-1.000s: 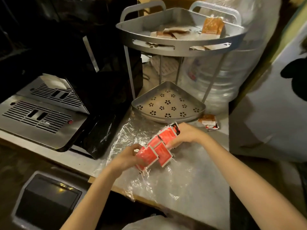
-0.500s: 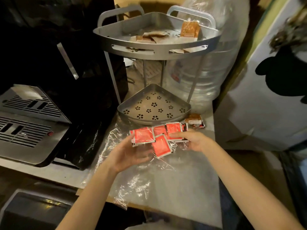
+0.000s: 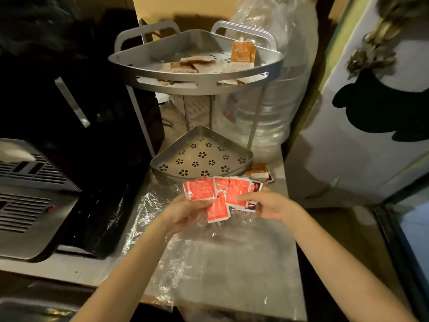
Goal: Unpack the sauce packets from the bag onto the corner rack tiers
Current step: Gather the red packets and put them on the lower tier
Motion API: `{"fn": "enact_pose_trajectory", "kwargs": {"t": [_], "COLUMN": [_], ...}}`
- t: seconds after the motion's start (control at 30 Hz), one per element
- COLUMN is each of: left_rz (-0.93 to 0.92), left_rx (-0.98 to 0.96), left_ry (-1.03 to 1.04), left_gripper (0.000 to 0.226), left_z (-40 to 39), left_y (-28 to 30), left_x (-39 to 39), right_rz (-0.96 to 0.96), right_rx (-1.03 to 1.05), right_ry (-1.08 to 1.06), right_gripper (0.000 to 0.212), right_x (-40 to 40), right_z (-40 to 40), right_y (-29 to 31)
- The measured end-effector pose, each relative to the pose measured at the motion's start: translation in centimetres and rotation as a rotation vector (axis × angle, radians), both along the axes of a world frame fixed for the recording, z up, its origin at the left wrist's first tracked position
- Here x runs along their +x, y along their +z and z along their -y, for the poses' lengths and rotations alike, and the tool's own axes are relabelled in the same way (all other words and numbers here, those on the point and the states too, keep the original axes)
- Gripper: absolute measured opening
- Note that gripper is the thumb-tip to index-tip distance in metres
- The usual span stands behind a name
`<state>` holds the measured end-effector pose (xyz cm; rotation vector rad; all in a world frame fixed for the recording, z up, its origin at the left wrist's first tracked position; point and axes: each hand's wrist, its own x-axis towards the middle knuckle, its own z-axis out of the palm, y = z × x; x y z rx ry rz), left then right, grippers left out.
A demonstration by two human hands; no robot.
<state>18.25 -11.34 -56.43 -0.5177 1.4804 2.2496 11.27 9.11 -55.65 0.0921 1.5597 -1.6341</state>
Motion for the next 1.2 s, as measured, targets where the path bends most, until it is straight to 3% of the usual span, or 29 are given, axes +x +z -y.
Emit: {"fn": "enact_pose_trajectory", "kwargs": {"t": [0.17, 0.33, 0.47, 0.6, 0.73, 0.87, 1.2], "left_rz": [-0.165, -0.533, -0.831, -1.006, -1.085, -1.132, -0.839], "left_rx": [-0.233, -0.512, -0.67, -0.783, -0.81, -0.786, -0.734], "left_ry": [-0.055, -0.02, -0.01, 0.058, 0.211, 0.237, 0.231], "left_gripper": [0.029, 0.027, 0.033, 0.027, 0.025, 0.027, 0.028], "left_z": [1.5, 2.2, 2.8, 3.0, 3.3, 3.5, 5.1], "left_y": [3.5, 8.9, 13.2, 16.3, 17.1, 16.5, 9.2], "left_x": [-1.7, -2.5, -2.7, -2.5, -2.1, -1.9, -5.6], "right_rz": [-0.189, -0.457, -0.722, -0.976, -1.161, -1.227, -1.0], "right_rx": [-0.002, -0.089, -0.146, -0.141, -0.167, -0.199, -0.06], "right_ry": [0.014, 0.018, -0.035, -0.064, -0.147, -0.155, -0.146], "right_gripper": [0.031, 0.05, 0.049, 0.04, 0.049, 0.046, 0.048], "right_x": [-1.3, -2.1, -1.9, -1.4, -0.7, -0.3, -4.2], "right_z": [0.2, 0.6, 1.2, 1.7, 2.2, 2.5, 3.9], "right_y": [3.3, 7.5, 11.2, 13.8, 14.5, 14.2, 7.6]}}
